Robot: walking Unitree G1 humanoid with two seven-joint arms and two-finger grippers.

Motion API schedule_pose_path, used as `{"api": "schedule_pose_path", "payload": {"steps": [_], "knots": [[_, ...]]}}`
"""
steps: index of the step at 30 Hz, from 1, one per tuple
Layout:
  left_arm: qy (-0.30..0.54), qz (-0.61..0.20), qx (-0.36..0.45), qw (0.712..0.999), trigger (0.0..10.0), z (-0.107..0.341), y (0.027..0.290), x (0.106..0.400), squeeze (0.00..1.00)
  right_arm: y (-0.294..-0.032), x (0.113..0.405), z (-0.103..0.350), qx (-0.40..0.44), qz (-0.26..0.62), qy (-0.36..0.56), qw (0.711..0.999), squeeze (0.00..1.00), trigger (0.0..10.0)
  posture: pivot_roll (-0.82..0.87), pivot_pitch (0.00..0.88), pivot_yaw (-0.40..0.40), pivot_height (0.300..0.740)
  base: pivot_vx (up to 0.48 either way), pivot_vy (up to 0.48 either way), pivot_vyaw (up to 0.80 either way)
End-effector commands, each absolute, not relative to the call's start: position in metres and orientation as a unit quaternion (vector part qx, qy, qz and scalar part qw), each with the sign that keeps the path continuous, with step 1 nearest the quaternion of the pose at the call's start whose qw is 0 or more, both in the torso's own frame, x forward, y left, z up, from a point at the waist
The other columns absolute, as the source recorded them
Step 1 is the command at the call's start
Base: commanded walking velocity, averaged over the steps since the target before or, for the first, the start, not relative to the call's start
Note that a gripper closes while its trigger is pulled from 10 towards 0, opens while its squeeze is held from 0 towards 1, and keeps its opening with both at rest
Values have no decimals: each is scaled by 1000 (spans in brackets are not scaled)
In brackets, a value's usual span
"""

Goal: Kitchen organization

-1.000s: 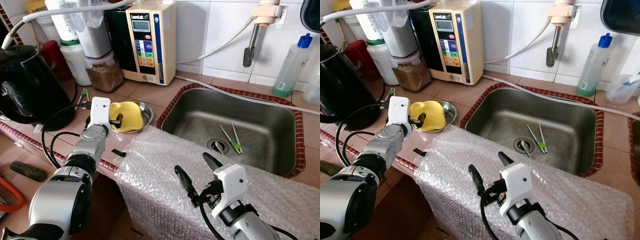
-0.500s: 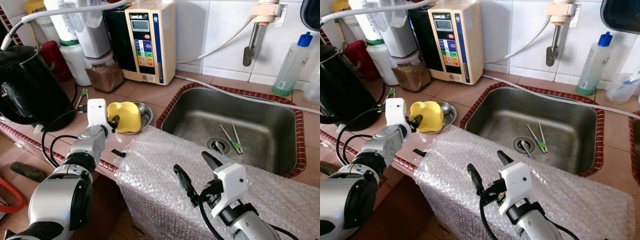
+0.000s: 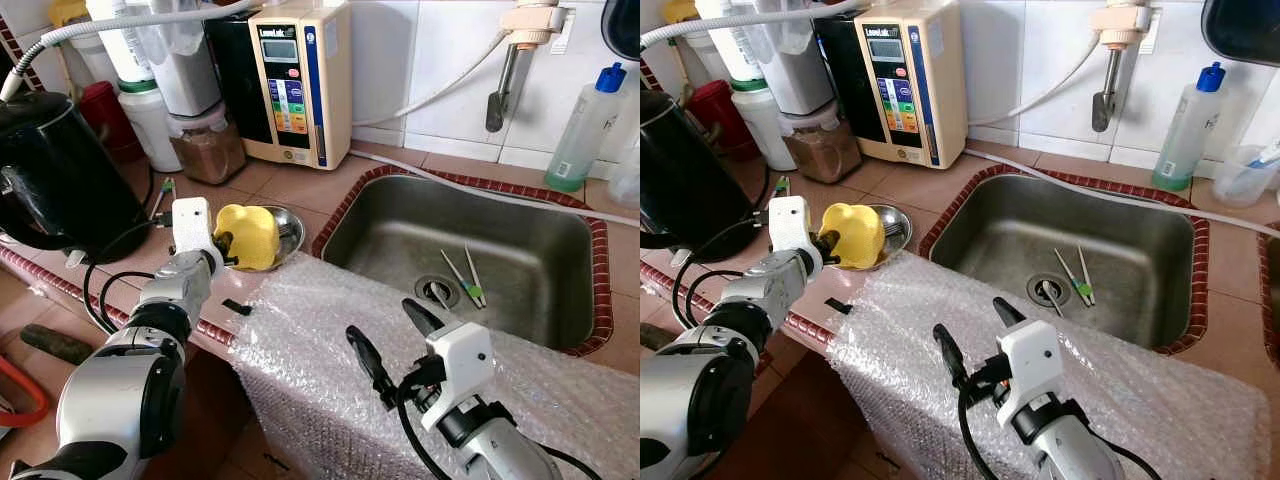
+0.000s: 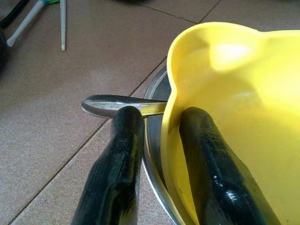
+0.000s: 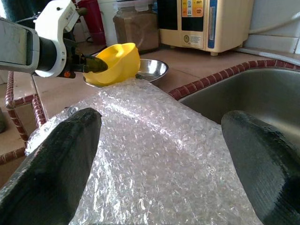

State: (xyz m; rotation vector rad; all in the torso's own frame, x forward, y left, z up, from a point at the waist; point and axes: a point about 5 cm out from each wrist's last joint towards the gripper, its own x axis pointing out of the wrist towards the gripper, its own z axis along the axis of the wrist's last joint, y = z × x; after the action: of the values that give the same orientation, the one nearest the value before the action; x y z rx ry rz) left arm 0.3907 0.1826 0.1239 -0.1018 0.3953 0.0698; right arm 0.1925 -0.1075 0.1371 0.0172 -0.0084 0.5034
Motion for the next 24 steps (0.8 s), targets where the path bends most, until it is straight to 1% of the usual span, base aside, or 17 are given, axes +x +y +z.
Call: {"api": "schedule_pose_path", "payload": {"steps": [1,7,15,17,18,20,23,24], "knots": [[197,36,-52,978,0,129,185,393,0,-103,193,137,12,260,-2,966,0,10000,-59,0,157,740,0,0,0],[190,37,-42,980,0,131,185,394,0,-103,194,137,13,261,-2,965,0,10000,-59,0,158,740,0,0,0],[143,37,-7,989,0,144,184,398,0,-104,196,141,18,261,-11,965,0,10000,-57,0,162,740,0,0,0],[121,36,0,992,0,150,183,400,0,-105,197,142,21,258,-13,966,0,10000,-57,0,162,740,0,0,0],[96,26,15,995,0,156,180,402,0,-106,199,143,21,257,-15,966,0,10000,-56,0,162,740,0,0,0],[86,21,22,996,0,159,179,403,0,-106,199,143,21,256,-16,966,0,10000,-56,0,162,740,0,0,0],[35,2,48,998,0,172,171,405,0,-109,203,147,18,243,-28,969,0,10000,-52,0,159,740,0,0,0],[4,-8,56,998,0,179,166,406,0,-113,207,151,9,225,-44,973,0,10000,-52,0,159,740,0,0,0]]}}
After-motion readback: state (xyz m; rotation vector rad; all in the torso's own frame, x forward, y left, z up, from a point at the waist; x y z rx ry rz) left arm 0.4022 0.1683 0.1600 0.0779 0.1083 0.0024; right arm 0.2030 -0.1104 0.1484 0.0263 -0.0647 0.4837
